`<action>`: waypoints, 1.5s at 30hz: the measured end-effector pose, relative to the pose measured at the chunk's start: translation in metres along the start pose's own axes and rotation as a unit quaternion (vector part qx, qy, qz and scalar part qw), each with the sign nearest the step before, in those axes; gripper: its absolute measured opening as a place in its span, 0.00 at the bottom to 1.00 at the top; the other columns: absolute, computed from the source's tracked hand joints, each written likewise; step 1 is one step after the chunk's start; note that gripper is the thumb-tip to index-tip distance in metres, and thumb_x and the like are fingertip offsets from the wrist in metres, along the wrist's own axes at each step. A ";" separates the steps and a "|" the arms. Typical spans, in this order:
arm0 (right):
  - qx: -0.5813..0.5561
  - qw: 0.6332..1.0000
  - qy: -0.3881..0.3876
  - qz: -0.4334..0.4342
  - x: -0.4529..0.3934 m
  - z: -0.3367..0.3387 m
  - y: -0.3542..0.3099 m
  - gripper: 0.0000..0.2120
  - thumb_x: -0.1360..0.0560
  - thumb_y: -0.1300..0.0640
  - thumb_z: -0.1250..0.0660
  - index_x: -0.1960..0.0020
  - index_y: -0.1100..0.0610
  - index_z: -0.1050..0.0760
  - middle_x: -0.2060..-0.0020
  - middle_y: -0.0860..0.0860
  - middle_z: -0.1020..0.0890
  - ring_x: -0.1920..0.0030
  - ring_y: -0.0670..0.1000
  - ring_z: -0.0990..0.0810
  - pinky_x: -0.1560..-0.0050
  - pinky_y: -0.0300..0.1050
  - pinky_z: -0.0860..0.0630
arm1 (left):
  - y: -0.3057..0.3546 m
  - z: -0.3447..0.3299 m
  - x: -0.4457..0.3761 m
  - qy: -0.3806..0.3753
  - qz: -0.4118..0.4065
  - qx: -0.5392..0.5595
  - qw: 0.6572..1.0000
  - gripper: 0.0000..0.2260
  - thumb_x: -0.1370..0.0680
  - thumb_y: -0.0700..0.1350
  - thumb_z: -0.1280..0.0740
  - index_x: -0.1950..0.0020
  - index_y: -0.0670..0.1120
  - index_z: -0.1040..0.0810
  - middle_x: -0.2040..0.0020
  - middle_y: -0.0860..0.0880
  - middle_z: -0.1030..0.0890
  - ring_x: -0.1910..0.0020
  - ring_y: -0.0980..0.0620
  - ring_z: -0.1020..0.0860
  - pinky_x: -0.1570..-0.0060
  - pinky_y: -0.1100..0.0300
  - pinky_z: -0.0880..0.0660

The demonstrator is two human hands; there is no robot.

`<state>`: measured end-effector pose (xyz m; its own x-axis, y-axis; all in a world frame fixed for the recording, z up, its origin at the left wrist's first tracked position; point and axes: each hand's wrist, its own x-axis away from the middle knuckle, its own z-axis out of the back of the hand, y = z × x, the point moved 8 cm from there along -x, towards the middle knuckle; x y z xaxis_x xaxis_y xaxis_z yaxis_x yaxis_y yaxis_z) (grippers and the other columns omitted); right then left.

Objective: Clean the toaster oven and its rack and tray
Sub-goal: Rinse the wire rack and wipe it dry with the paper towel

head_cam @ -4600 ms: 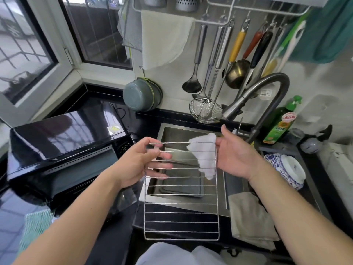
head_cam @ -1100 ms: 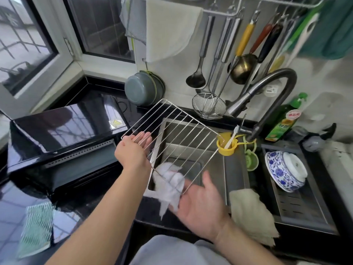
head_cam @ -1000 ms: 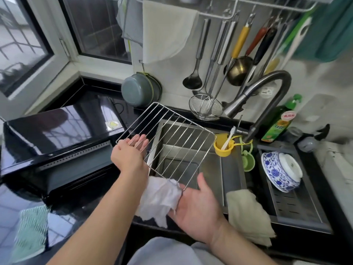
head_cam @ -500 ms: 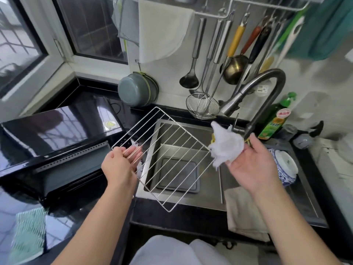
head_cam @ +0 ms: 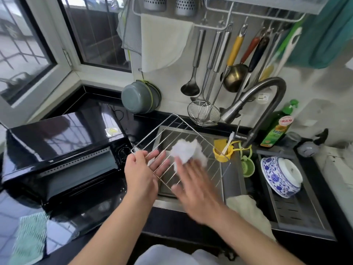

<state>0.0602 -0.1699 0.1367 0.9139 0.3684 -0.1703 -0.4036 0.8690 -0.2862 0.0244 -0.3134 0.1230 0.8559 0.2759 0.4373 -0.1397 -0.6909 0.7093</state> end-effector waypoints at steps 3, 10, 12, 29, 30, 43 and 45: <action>-0.031 0.991 0.043 -0.126 -0.034 0.042 0.059 0.32 0.18 0.39 0.60 0.19 0.53 0.57 0.20 0.49 0.49 0.22 0.45 0.58 0.21 0.49 0.58 | -0.011 -0.003 0.015 -0.036 0.031 -0.018 0.999 0.06 0.13 0.41 0.44 0.45 0.42 0.28 0.46 0.37 0.19 0.51 0.38 0.14 0.54 0.45 0.16; -0.237 0.962 -0.024 0.131 -0.010 0.033 -0.032 0.28 0.17 0.44 0.50 0.25 0.60 0.33 0.28 0.52 0.28 0.25 0.47 0.37 0.24 0.45 0.42 | -0.031 -0.009 0.034 -0.094 0.009 -0.099 0.991 0.09 0.15 0.43 0.35 0.41 0.37 0.23 0.49 0.42 0.16 0.54 0.44 0.18 0.56 0.50 0.19; -0.325 0.938 -0.044 0.114 0.005 0.039 -0.015 0.22 0.16 0.48 0.46 0.31 0.58 0.24 0.33 0.50 0.23 0.29 0.45 0.29 0.29 0.47 0.32 | -0.027 -0.008 0.043 -0.089 -0.015 -0.107 0.990 0.05 0.16 0.39 0.36 0.46 0.40 0.21 0.54 0.43 0.16 0.60 0.46 0.19 0.62 0.54 0.20; -0.651 0.640 0.037 -0.407 0.048 0.085 0.235 0.17 0.20 0.47 0.38 0.43 0.59 0.21 0.44 0.57 0.17 0.51 0.54 0.18 0.56 0.48 0.23 | -0.012 -0.058 0.139 -0.251 -0.271 -0.533 0.761 0.10 0.14 0.39 0.38 0.47 0.43 0.17 0.54 0.49 0.14 0.53 0.52 0.15 0.49 0.60 0.20; -0.654 0.637 -0.044 -0.405 0.051 0.074 0.225 0.24 0.20 0.41 0.40 0.39 0.62 0.23 0.41 0.60 0.18 0.48 0.56 0.18 0.51 0.51 0.22 | -0.012 -0.065 0.151 -0.275 -0.326 -0.572 0.701 0.09 0.15 0.39 0.37 0.46 0.44 0.16 0.52 0.53 0.14 0.51 0.54 0.16 0.48 0.61 0.21; -0.690 0.640 -0.067 -0.333 0.078 0.053 0.196 0.15 0.16 0.53 0.43 0.41 0.61 0.22 0.51 0.59 0.15 0.56 0.55 0.17 0.50 0.56 0.20 | -0.086 0.000 0.198 -0.154 -0.474 -0.755 0.425 0.24 0.20 0.46 0.36 0.23 0.53 0.30 0.23 0.48 0.32 0.22 0.44 0.35 0.24 0.39 0.36; -0.669 0.666 -0.097 -0.315 0.076 0.058 0.210 0.15 0.17 0.53 0.42 0.41 0.60 0.21 0.47 0.60 0.16 0.51 0.58 0.17 0.46 0.59 0.22 | -0.060 0.036 0.183 0.005 -0.386 -0.652 0.653 0.24 0.19 0.52 0.33 0.23 0.56 0.31 0.22 0.51 0.35 0.22 0.49 0.37 0.24 0.42 0.36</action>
<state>0.0469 0.0597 0.1185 0.8553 0.2185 0.4698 0.5054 -0.1524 -0.8493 0.2077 -0.2453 0.1405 0.9194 0.2144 -0.3298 0.0209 0.8106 0.5853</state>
